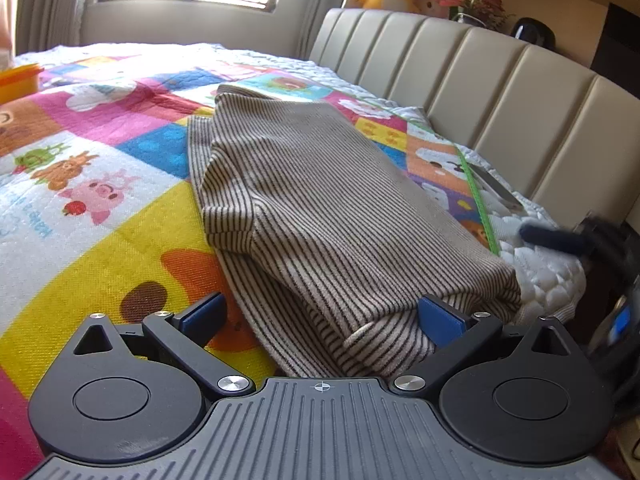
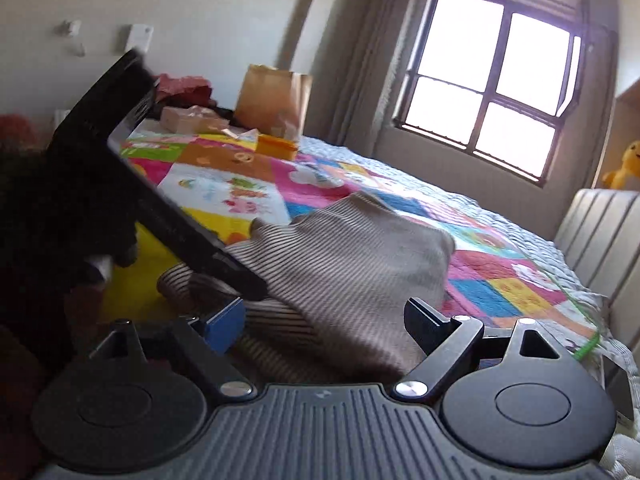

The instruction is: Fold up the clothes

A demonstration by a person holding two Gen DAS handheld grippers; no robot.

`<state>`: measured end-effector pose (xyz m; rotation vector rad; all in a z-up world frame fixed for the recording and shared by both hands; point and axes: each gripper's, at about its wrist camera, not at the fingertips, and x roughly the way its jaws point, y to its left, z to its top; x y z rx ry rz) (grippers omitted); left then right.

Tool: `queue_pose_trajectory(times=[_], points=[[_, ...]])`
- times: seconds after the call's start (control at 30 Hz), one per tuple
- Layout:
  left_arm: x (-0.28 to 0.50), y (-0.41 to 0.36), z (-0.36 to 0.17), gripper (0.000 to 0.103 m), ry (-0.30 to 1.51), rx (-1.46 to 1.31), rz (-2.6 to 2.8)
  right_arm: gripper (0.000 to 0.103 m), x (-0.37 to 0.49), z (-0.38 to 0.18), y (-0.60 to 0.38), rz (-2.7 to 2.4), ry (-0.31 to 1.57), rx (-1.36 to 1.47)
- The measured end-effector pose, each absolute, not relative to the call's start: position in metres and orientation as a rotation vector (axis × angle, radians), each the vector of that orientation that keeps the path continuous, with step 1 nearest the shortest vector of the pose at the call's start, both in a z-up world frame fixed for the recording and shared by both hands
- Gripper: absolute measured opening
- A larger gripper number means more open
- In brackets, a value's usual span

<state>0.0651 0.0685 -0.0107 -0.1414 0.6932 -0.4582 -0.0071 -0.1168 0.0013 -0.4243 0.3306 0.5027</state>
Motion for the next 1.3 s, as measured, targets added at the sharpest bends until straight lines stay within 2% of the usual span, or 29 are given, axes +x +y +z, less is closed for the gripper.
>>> queue_pose_trajectory(times=[0.2,0.5,0.6,0.9,1.3], points=[[0.056,0.081,0.003,0.103,0.685,-0.123,-0.438,0.088,0.001,-0.024,-0.088,0.46,0.292,-0.546],[0.044,0.099,0.021,0.103,0.617,-0.107,-0.459,0.087,0.046,0.001,-0.139,0.474,0.492,-0.061],[0.039,0.099,0.026,0.103,0.599,-0.091,-0.489,0.087,0.053,0.001,-0.145,0.473,0.525,0.012],[0.032,0.098,0.017,0.103,0.617,-0.037,-0.518,0.091,0.064,-0.004,-0.144,0.471,0.559,0.047],[0.021,0.115,0.027,0.103,0.55,-0.048,-0.527,0.094,0.067,-0.006,-0.144,0.475,0.574,0.073]])
